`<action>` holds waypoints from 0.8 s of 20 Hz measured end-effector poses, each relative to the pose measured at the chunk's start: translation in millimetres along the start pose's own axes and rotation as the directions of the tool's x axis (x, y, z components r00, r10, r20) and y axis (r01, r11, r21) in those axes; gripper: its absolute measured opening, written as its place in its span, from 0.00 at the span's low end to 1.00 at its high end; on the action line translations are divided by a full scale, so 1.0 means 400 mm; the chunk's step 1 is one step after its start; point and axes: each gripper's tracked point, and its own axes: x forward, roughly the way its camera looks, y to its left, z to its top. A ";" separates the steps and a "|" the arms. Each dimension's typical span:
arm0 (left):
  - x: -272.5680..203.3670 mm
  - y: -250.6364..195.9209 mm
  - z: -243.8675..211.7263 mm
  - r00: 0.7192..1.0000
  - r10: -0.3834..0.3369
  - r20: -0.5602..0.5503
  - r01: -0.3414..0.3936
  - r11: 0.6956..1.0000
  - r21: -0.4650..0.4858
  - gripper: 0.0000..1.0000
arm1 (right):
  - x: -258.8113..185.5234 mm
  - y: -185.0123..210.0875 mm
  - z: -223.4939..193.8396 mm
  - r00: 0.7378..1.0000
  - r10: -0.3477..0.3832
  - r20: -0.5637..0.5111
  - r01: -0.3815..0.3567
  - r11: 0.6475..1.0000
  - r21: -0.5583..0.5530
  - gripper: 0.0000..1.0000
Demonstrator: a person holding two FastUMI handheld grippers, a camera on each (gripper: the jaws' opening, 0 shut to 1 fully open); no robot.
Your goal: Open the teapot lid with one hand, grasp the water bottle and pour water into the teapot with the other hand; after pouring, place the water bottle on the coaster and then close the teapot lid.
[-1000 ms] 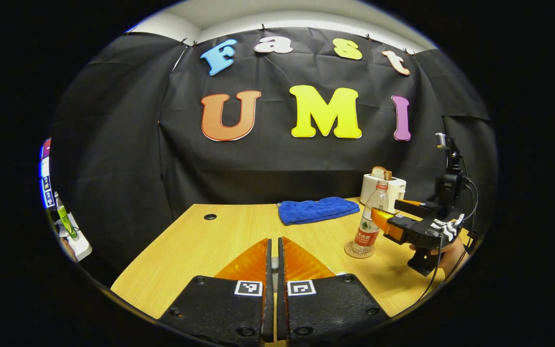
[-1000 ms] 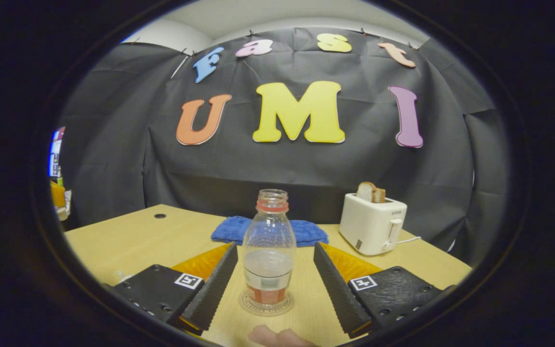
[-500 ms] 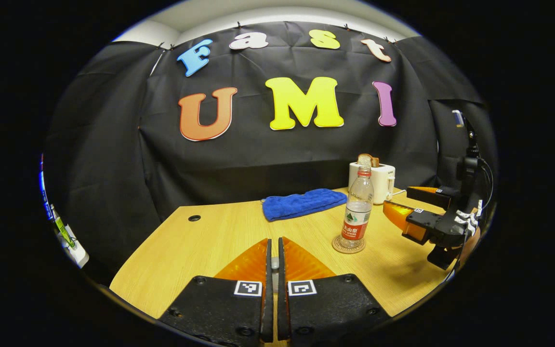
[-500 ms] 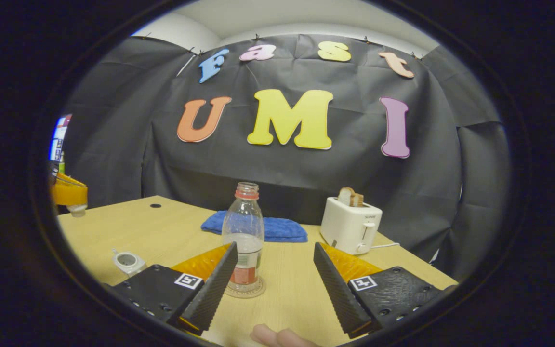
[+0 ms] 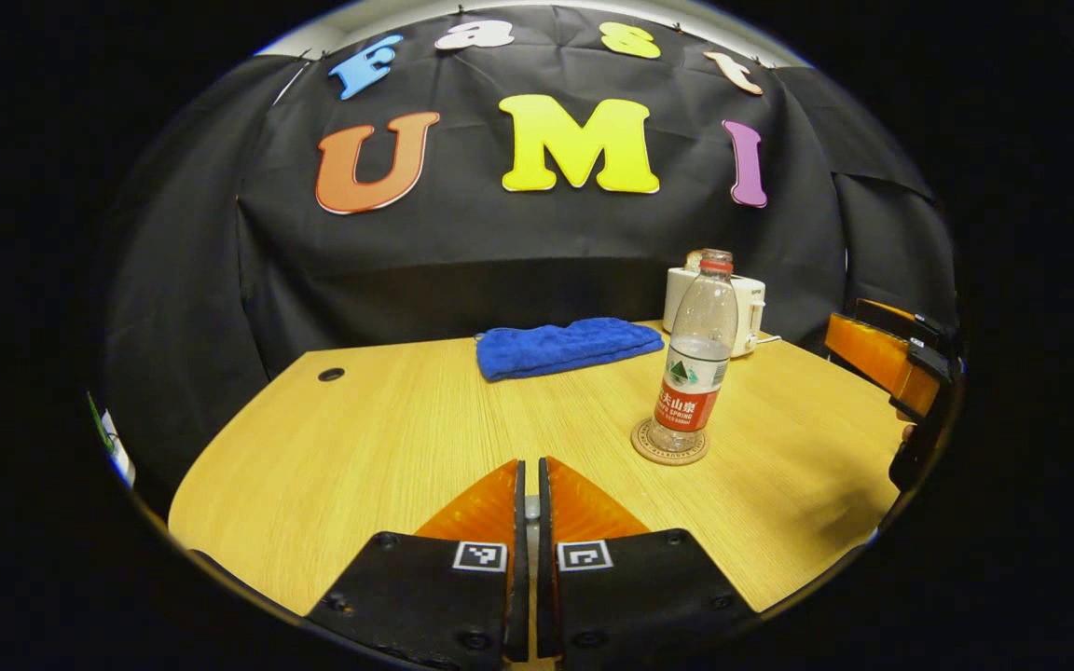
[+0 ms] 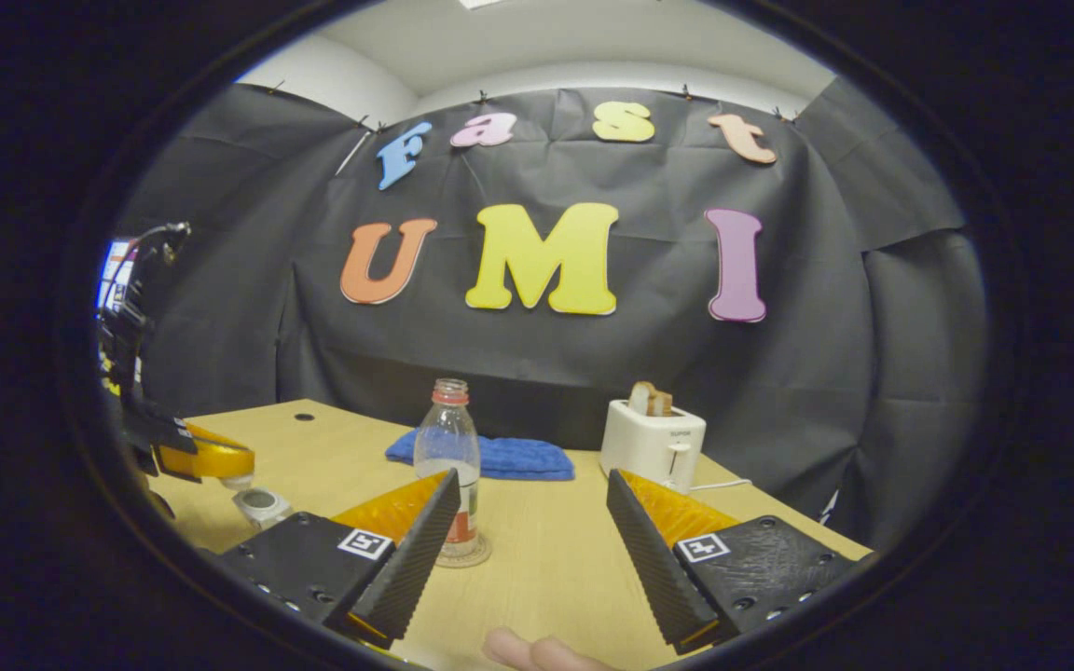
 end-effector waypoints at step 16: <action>0.048 -0.029 -0.029 0.999 0.051 -0.007 -0.051 0.999 0.000 0.10 | -0.068 -0.073 -0.021 1.000 -0.005 0.013 0.005 0.999 -0.038 0.95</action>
